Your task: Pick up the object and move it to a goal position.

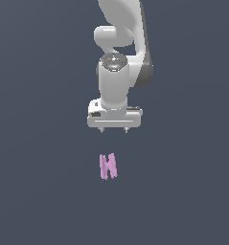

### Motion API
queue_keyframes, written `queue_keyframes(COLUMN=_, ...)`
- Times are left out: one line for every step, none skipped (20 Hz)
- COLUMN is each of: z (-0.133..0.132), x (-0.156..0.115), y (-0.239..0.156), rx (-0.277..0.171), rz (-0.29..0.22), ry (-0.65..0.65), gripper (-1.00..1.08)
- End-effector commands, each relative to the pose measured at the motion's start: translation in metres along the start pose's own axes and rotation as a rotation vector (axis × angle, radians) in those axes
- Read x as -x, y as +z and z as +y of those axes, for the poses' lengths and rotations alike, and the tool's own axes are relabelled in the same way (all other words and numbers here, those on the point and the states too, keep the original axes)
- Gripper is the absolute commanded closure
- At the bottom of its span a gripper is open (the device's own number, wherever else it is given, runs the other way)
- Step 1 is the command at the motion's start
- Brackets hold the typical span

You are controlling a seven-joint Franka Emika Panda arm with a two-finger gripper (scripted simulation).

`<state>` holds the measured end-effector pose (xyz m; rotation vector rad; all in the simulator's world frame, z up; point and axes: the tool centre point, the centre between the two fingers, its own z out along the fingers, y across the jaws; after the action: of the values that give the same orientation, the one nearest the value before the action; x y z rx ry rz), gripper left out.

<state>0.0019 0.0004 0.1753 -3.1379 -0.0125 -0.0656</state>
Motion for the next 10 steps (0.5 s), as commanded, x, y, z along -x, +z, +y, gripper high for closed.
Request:
queue_keyframes(z=0.000, x=0.000, y=0.000, rx=0.000, rz=0.000, ry=0.000, gripper=-0.92)
queue_keyframes(z=0.000, x=0.000, y=0.000, rx=0.000, rz=0.000, ry=-0.001, gripper=-0.92)
queue_keyframes(z=-0.001, x=-0.001, y=-0.001, rx=-0.001, rz=0.002, ry=-0.003, gripper=-0.92)
queue_keyframes(z=-0.003, x=-0.002, y=-0.001, rx=-0.003, rz=0.004, ry=-0.007, gripper=-0.92)
queue_keyframes(z=-0.005, x=-0.003, y=-0.002, rx=-0.006, rz=0.006, ry=-0.012, gripper=-0.92)
queue_keyframes(z=-0.008, x=-0.004, y=-0.003, rx=-0.009, rz=0.010, ry=-0.019, gripper=-0.92)
queue_keyframes(z=-0.012, x=-0.006, y=-0.005, rx=-0.012, rz=0.014, ry=-0.026, gripper=-0.92)
queue_keyframes(z=-0.014, x=-0.007, y=-0.006, rx=-0.015, rz=0.018, ry=-0.032, gripper=-0.92)
queue_keyframes(z=-0.016, x=-0.008, y=-0.007, rx=-0.017, rz=0.020, ry=-0.036, gripper=-0.92)
queue_keyframes(z=-0.018, x=-0.008, y=-0.008, rx=-0.019, rz=0.022, ry=-0.039, gripper=-0.92)
